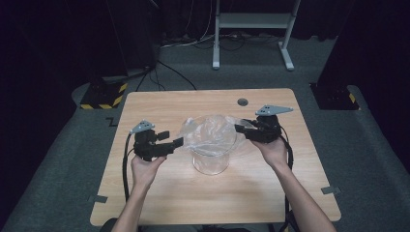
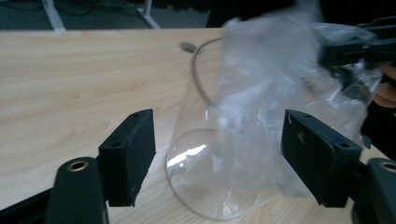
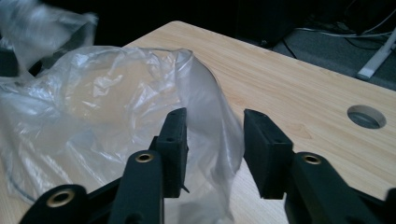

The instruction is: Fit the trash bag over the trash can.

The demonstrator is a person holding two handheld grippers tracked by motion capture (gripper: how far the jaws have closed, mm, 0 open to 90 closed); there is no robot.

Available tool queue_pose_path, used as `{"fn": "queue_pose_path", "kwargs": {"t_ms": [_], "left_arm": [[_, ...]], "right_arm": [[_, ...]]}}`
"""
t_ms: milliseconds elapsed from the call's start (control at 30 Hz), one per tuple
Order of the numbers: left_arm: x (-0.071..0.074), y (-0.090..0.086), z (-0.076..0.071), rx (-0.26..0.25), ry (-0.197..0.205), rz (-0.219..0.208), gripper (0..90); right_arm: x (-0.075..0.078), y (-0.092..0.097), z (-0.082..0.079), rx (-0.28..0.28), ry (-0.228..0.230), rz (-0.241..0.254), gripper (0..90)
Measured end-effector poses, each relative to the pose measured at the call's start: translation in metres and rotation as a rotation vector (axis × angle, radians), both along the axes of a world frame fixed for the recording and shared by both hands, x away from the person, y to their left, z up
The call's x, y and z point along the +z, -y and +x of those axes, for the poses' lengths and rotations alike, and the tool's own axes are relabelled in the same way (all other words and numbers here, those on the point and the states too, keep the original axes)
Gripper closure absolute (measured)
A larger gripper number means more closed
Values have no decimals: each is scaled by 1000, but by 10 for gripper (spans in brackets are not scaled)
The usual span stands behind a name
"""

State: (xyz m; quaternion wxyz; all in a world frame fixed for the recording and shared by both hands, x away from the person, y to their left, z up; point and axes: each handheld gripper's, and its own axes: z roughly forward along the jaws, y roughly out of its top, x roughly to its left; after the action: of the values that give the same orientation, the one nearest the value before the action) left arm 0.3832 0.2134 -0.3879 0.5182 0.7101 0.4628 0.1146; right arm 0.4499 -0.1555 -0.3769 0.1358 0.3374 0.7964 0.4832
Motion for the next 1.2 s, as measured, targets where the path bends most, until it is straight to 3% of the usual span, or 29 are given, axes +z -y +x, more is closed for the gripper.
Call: {"fn": "queue_pose_path", "kwargs": {"t_ms": [133,233,300,400,500,567,667,767,833,900,967,1000,1033,1100,1200], "left_arm": [[23,17,-2,-36,55,33,241],[33,28,7,10,46,68,263],[33,30,16,60,40,98,365],[25,27,26,77,23,114,631],[16,17,27,96,13,112,811],[11,6,27,107,-16,87,866],[4,-5,25,122,-65,101,886],[-7,-12,28,99,-189,115,889],[-12,-11,30,73,-237,132,888],[-13,-8,33,56,-268,150,821],[-9,-6,32,69,-245,157,665],[-6,-7,32,76,-232,154,547],[-1,-7,31,87,-208,139,495],[9,-9,29,98,-163,137,408],[21,-10,26,79,-100,101,363]], "right_arm": [[1,-5,1,32,17,-5,767],[2,-9,2,41,31,-15,864],[2,-11,1,43,41,-25,891],[4,-11,0,40,51,-24,897],[5,-6,1,25,53,-17,898],[5,-1,2,10,49,-9,897],[2,3,4,-9,28,-9,897],[-5,1,5,-11,-7,-35,897],[-8,-1,5,-8,-28,-49,897],[-10,-3,4,-1,-40,-64,891],[-10,-3,3,-1,-46,-63,798],[-8,-2,1,-14,-32,-63,684],[-6,-1,0,-21,-27,-55,639],[-1,2,-2,-28,-16,-26,554],[8,5,-5,-29,13,-3,526]]}}
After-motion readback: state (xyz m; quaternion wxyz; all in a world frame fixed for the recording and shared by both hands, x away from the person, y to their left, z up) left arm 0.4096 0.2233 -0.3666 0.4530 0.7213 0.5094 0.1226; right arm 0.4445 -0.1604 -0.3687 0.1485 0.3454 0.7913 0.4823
